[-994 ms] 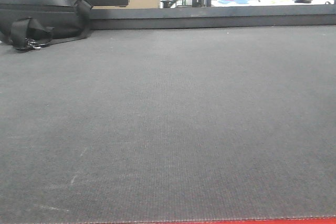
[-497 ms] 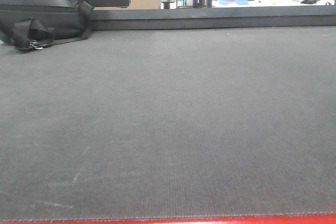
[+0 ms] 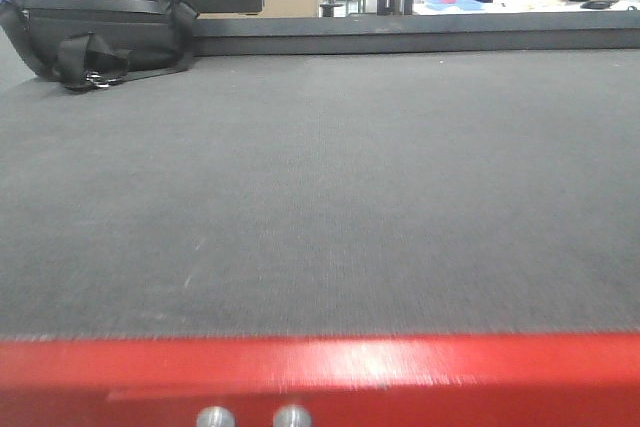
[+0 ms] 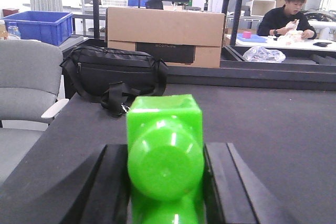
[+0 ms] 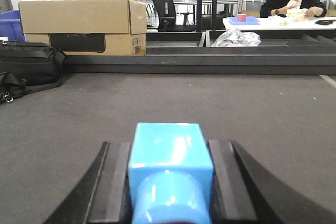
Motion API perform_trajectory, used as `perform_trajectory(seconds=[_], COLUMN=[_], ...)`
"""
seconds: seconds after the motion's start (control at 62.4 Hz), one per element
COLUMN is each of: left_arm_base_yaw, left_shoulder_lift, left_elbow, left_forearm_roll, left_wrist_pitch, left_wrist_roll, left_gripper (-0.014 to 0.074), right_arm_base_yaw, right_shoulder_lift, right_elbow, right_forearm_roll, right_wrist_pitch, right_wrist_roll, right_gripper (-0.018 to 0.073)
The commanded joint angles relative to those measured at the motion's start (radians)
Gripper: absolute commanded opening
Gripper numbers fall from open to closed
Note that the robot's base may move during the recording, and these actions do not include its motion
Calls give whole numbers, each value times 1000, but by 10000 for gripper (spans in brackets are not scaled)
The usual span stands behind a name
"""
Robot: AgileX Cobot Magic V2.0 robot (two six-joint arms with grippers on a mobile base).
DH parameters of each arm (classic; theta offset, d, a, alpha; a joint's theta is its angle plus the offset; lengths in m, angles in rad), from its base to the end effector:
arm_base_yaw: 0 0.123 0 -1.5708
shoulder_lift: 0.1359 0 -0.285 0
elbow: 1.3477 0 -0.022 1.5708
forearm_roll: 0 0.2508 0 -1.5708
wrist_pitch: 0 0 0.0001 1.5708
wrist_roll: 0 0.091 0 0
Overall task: Grab block from conveyor and place in blue bin
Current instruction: 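Drive the base away from the conveyor to the shelf of blue bins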
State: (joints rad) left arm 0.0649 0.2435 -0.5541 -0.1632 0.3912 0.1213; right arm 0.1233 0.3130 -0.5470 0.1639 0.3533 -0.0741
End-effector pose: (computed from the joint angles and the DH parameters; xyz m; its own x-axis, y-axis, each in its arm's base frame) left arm 0.0490 -0.0025 0.3469 0.0113 -0.0290 -0.9995 -0.0026 0.9996 -0.0291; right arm 0.0640 0.0131 0.3441 -0.0417 0.0751 -0.9963 -0.1760 0.9810 0.0813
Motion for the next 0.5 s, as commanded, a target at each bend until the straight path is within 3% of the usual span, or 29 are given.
perform_trajectory(seconds=[0.0, 0.481], left_arm_base_yaw=[-6, -6], left_shoulder_lift=[-6, -11], left_elbow=[2, 2], left_forearm_roll=[0, 0], left_wrist_pitch=[-21, -21], left_wrist_roll=[-3, -3], left_gripper=[-111, -111], right_arm_base_yaw=[0, 0], right_shoulder_lift=[-5, -5], right_elbow=[1, 1], right_forearm_roll=[-8, -8], right_wrist_pitch=[-24, -24], right_wrist_roll=[-7, -7], right_gripper=[-162, -162])
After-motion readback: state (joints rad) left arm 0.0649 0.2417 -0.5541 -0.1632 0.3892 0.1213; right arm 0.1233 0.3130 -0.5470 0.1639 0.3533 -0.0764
